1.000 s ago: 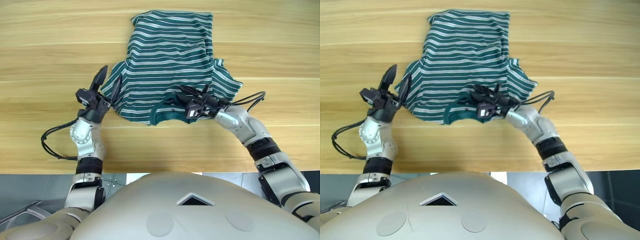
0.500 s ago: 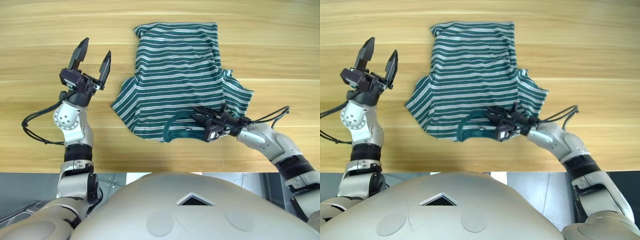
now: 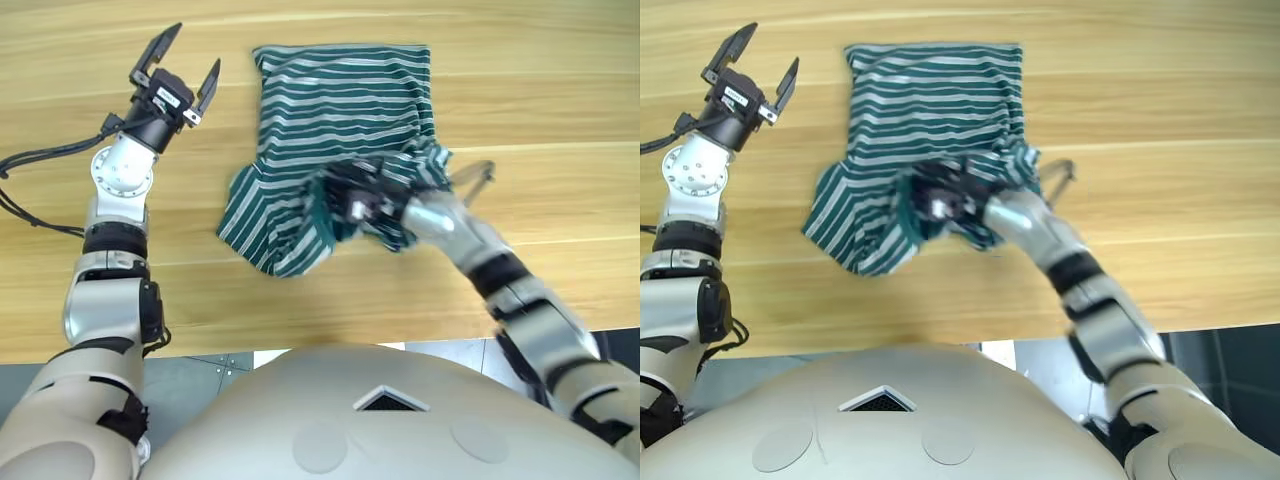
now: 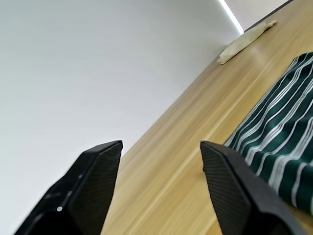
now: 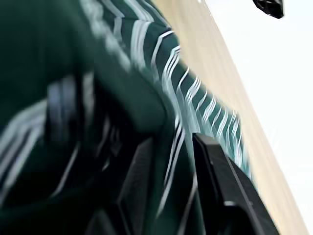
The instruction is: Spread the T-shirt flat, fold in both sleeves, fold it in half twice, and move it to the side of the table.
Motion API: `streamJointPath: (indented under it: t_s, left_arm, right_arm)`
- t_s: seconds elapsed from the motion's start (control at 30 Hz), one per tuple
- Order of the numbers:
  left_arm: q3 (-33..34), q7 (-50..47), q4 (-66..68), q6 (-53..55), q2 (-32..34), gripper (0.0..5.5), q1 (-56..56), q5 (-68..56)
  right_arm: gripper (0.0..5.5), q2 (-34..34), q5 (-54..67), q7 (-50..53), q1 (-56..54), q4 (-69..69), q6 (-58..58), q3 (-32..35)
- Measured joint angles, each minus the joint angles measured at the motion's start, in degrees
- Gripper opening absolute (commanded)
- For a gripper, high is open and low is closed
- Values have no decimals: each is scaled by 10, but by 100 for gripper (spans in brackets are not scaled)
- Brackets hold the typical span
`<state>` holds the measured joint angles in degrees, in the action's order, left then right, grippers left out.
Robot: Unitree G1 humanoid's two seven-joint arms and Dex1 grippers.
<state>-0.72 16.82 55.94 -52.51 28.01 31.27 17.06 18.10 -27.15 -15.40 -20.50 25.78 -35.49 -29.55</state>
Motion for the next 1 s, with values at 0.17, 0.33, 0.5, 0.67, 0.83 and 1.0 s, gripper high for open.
streamJointPath:
  t_s: [0.17,0.33,0.5,0.67,0.83,1.0]
  left_arm:
    - [-34,-50,51,-24,0,295,14,33]
    - [-57,-79,75,-36,-1,295,33,53]
    - [-79,-88,82,-52,-1,295,31,60]
    - [-103,-73,76,-68,-2,295,-13,62]
    - [-108,-64,46,-84,13,295,-61,60]
    - [-108,-55,6,-87,30,295,-91,52]
  right_arm:
    - [147,97,-135,70,58,-13,-22,-8]
    - [147,80,-173,112,26,13,-45,-46]
    - [147,115,-149,128,73,-23,-49,-21]
    - [147,192,-121,72,98,-47,-65,-15]
    - [147,296,-60,14,144,-88,-66,31]
    - [147,309,-42,-23,159,-120,-56,54]
